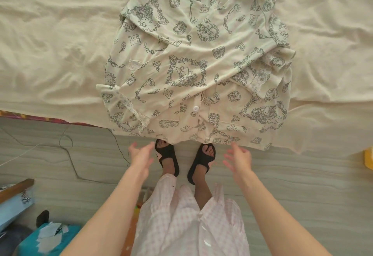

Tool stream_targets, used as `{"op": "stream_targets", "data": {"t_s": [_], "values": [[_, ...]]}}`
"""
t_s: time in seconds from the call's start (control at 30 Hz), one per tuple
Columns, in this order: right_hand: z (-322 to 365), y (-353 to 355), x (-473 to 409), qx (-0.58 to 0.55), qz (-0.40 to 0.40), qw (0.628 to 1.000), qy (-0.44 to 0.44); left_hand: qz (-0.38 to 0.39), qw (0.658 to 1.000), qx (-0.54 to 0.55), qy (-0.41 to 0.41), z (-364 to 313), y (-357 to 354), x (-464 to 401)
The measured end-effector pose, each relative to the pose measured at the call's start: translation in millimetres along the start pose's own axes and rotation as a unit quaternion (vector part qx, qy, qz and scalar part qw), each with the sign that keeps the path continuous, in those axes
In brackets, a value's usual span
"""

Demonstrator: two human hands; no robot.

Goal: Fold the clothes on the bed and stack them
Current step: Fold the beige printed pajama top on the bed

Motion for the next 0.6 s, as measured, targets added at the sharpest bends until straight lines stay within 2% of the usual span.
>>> {"op": "stream_targets", "data": {"t_s": [0.1, 0.23, 0.33, 0.47, 0.53, 0.6], "values": [[12.0, 30.7, -15.8, -0.107, -0.056, 0.993, 0.013, -0.047, 0.996, 0.011, -0.074, -34.2, 33.9, -16.6], [23.1, 35.4, -33.6, -0.220, -0.041, 0.975, 0.010, -0.054, 0.983, 0.108, -0.140, -68.8, 50.6, -29.2], [23.0, 23.4, -42.5, -0.281, 0.007, 0.960, -0.024, -0.054, 0.985, 0.104, -0.124, -63.6, 51.9, -40.1], [10.4, 18.3, -41.8, -0.346, 0.011, 0.935, -0.077, -0.019, 0.991, 0.059, -0.118, -47.5, 43.4, -40.4], [6.1, 20.2, -36.8, -0.382, 0.003, 0.919, -0.099, 0.010, 0.989, 0.094, -0.110, -41.8, 39.3, -32.7], [5.9, 19.5, -27.7, -0.420, 0.008, 0.900, -0.119, 0.047, 0.979, 0.179, -0.081, -33.3, 39.1, -26.6]]}}
Point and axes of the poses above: each hand's wrist, its own x-axis away from the middle knuckle, its own y-axis out of the back of the hand, z = x × y, the point moved 10 cm from there along -x, towards the middle knuckle, and after that the axes turned 12 degrees about -x, right-handed, at the moved point
